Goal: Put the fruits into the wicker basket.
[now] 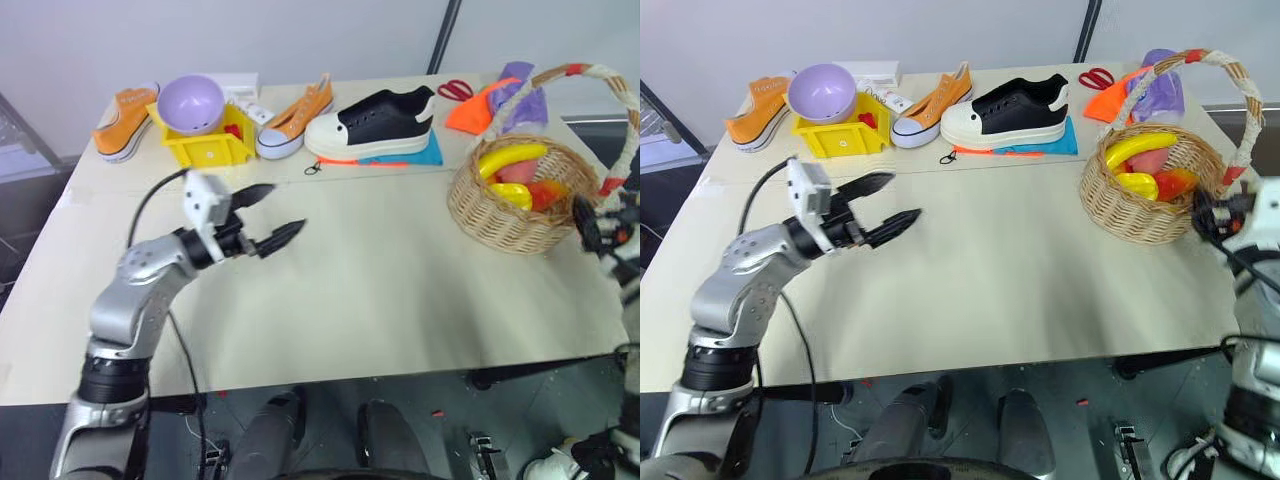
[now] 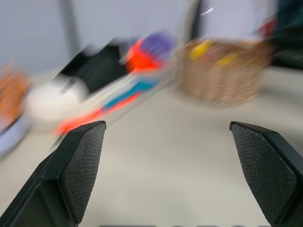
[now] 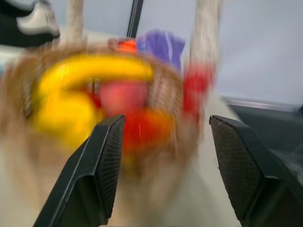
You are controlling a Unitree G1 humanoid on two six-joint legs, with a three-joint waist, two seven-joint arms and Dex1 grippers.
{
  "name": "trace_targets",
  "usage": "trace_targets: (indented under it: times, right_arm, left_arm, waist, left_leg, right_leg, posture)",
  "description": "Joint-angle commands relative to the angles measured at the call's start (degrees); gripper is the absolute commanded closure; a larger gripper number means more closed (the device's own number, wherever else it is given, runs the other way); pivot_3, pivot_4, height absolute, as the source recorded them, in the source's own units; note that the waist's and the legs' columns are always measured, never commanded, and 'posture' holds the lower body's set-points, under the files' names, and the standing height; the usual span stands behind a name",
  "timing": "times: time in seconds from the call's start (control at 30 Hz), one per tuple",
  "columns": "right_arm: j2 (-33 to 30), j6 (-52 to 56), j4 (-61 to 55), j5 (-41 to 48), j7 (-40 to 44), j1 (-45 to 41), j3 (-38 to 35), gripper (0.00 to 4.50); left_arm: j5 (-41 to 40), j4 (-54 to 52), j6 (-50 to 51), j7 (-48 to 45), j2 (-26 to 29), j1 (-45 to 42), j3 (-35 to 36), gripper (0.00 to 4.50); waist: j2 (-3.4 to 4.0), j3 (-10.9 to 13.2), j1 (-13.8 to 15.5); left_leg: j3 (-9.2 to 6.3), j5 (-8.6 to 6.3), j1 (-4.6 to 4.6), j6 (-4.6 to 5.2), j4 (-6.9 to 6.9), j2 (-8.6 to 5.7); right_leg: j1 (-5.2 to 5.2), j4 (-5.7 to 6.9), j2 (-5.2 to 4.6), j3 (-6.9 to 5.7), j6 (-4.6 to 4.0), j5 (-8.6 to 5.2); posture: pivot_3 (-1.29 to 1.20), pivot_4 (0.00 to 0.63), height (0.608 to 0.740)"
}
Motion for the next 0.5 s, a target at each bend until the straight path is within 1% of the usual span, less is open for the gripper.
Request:
trace_targets:
  times: [0.03,0.1,0.2,0.3,0.5]
  right_arm:
    - [0.5,-3.47,-8.01,4.43,8.81,5.93,0.9,1.56]
    - [0.44,-3.74,-11.09,5.01,12.0,8.48,4.46,1.56]
    - [1.38,-2.22,-14.12,6.35,13.91,8.74,9.93,1.56]
    - [2.92,-0.79,-14.05,5.82,13.42,5.5,16.19,1.56]
    - [4.36,-0.53,-9.74,4.14,13.99,-0.38,23.73,1.56]
  left_arm:
    - [3.07,3.02,-4.69,0.91,1.86,4.0,4.13,0.0]
    - [4.3,4.24,-6.23,1.09,2.38,6.34,4.76,0.0]
    - [6.01,5.08,-7.98,1.73,2.65,9.71,5.25,0.0]
    - [6.93,3.91,-8.4,2.29,2.44,12.98,5.4,0.0]
    - [6.51,0.84,-7.31,3.83,1.88,16.48,5.56,0.0]
  waist:
    - [0.0,0.0,-0.34]
    - [0.01,-0.01,-0.52]
    - [0.01,-0.01,-0.24]
    - [0.0,-0.04,-0.1]
    - [0.0,-0.04,0.3]
  left_leg:
    - [0.0,0.0,0.02,0.0,0.0,0.02]
    - [-0.01,-0.05,0.04,-0.06,0.0,0.05]
    - [-0.01,-0.1,0.03,-0.15,0.01,0.06]
    - [-0.03,-0.11,0.04,-0.16,0.02,0.06]
    - [-0.05,-0.12,-0.01,-0.15,0.01,0.02]
  right_leg:
    - [0.0,0.0,0.01,0.01,-0.02,-0.01]
    - [-0.02,0.0,0.02,0.08,-0.19,-0.1]
    - [-0.01,-0.02,0.0,0.09,-0.24,-0.11]
    - [-0.12,-0.14,-0.04,0.06,-0.25,-0.12]
    - [-0.16,-0.23,-0.08,0.0,-0.24,-0.12]
  posture:
    - [0.0,0.15,0.74]
    - [0.0,0.15,0.74]
    - [0.0,0.15,0.74]
    - [0.0,0.15,0.74]
    - [0.0,0.15,0.74]
